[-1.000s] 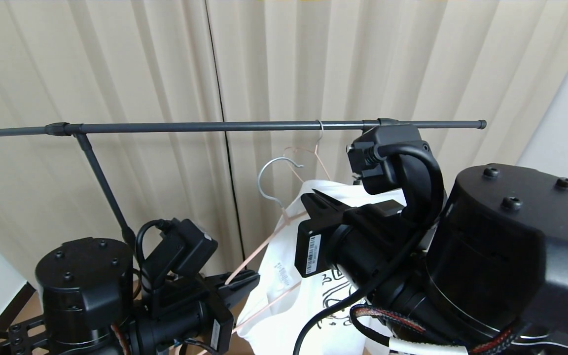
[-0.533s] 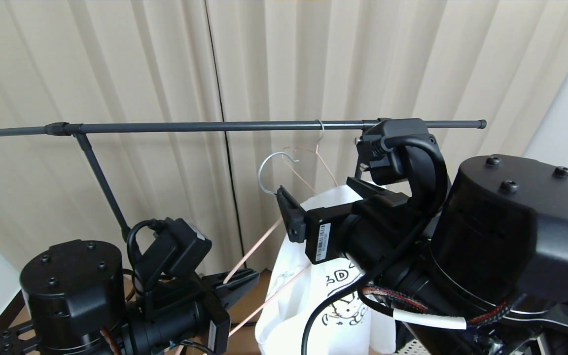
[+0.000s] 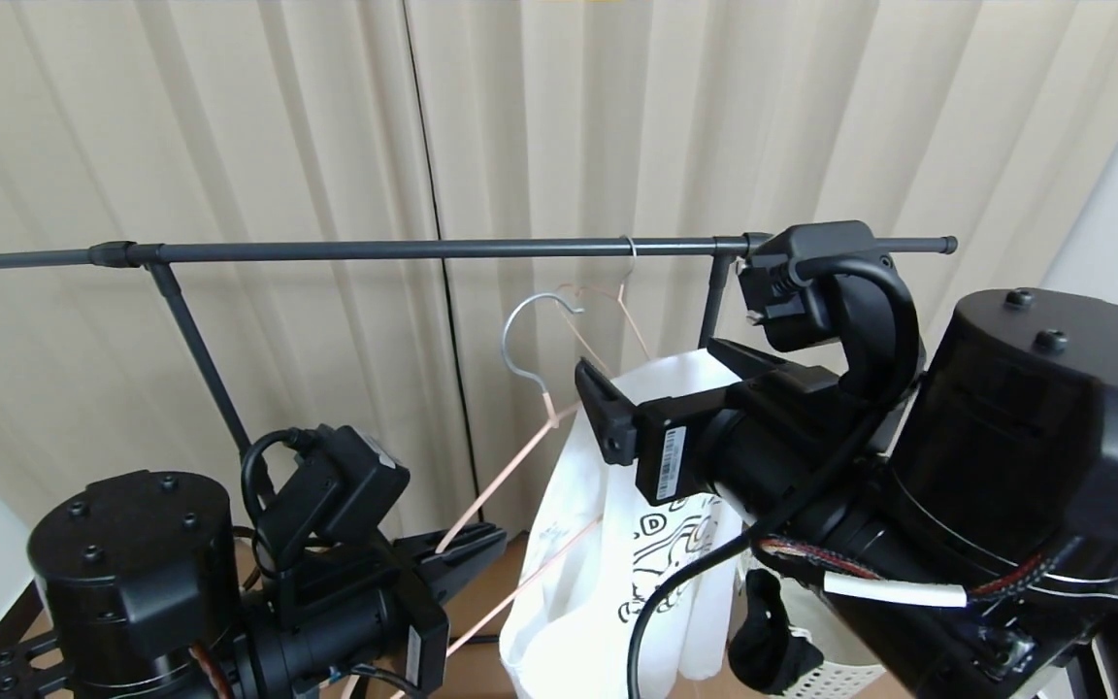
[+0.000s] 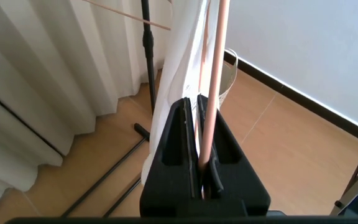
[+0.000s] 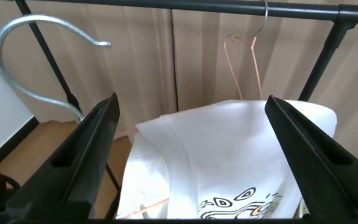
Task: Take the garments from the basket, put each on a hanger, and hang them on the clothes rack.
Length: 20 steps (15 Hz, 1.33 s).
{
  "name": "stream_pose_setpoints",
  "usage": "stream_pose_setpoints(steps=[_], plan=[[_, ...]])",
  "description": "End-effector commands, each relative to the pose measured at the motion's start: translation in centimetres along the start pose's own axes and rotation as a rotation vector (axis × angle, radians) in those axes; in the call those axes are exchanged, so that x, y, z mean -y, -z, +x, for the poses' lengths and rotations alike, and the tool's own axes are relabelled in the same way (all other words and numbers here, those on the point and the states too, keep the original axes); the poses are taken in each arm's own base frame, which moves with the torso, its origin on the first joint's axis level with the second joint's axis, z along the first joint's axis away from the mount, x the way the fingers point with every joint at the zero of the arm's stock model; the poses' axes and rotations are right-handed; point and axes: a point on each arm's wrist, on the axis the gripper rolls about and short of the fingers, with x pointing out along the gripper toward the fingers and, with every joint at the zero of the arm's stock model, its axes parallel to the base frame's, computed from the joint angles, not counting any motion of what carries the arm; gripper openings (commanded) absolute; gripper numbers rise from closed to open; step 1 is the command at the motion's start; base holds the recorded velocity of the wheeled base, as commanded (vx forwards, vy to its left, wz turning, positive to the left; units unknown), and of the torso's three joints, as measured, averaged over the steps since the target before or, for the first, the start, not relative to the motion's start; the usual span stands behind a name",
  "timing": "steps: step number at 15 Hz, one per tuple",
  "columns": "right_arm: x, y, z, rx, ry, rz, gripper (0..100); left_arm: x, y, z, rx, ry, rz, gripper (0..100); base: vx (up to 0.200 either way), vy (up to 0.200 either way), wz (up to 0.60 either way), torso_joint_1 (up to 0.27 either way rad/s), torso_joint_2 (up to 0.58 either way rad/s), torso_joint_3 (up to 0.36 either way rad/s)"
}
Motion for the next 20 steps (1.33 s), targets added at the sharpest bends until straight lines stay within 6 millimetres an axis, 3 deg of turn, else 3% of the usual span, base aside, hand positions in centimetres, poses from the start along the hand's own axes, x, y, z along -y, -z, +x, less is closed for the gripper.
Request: stream_pose_setpoints(steps=[1, 4, 6, 9, 12, 15, 18, 20], plan=[[1.4, -0.3, -1.2, -0.003, -0.050, -0.027, 100, -0.5, 0.2, 0.0, -0.005, -0.009, -0.005, 0, 0.000, 0.000, 0.00, 0.000, 0.00, 0.000], [3.6, -0.5, -2.5, -0.007, -0.152, -0.110, 100, -1.8, 0.6, -0.6, 0.005, 0.042, 0.005, 0, 0.000, 0.000, 0.00, 0.000, 0.00, 0.000], [5.7, -1.4, -2.0, -0.023, -0.181, -0.188, 100, -3.2, 1.5, -1.5, 0.010, 0.083, 0.056, 0, 0.000, 0.000, 0.00, 0.000, 0.00, 0.000], [8.7, -5.3, -2.2, -0.170, -0.359, -0.333, 100, -4.2, 2.4, -2.3, 0.007, 0.146, 0.103, 0, 0.000, 0.000, 0.00, 0.000, 0.00, 0.000], [10.1, -8.1, -1.3, -0.340, -0.502, -0.418, 100, -4.2, 3.0, -2.2, -0.012, 0.165, 0.116, 0, 0.000, 0.000, 0.00, 0.000, 0.00, 0.000], [11.6, -8.4, 0.9, -0.492, -0.735, -0.525, 100, -3.8, 3.6, -2.7, -0.018, 0.234, 0.165, 0, 0.000, 0.000, 0.00, 0.000, 0.00, 0.000], [12.8, -6.9, 3.3, -0.569, -0.931, -0.658, 100, -3.5, 4.0, -3.1, -0.005, 0.269, 0.207, 0, 0.000, 0.000, 0.00, 0.000, 0.00, 0.000], [12.7, -6.2, 4.3, -0.630, -1.004, -0.654, 100, -3.4, 4.0, -3.1, -0.001, 0.273, 0.210, 0, 0.000, 0.000, 0.00, 0.000, 0.00, 0.000]])
